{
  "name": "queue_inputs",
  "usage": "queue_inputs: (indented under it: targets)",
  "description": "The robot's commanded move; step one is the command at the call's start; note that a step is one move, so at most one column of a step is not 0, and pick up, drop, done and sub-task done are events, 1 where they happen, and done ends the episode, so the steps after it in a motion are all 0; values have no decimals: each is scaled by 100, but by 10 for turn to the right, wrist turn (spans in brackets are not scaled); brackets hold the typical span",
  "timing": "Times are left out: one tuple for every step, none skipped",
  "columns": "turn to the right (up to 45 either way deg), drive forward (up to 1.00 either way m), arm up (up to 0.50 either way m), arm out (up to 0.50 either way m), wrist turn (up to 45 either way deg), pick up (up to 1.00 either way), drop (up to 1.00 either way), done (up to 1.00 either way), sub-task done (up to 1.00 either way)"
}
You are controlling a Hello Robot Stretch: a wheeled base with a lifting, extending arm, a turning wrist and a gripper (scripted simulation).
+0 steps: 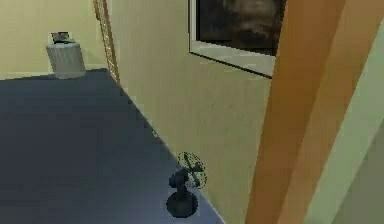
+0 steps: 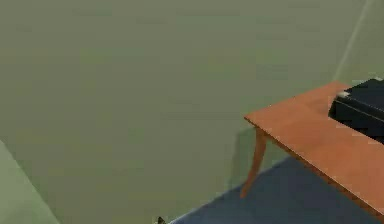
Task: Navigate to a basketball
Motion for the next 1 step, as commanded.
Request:
queue_inputs:
  targets:
    - [-450,0,0,0,0,0,0,0,0]
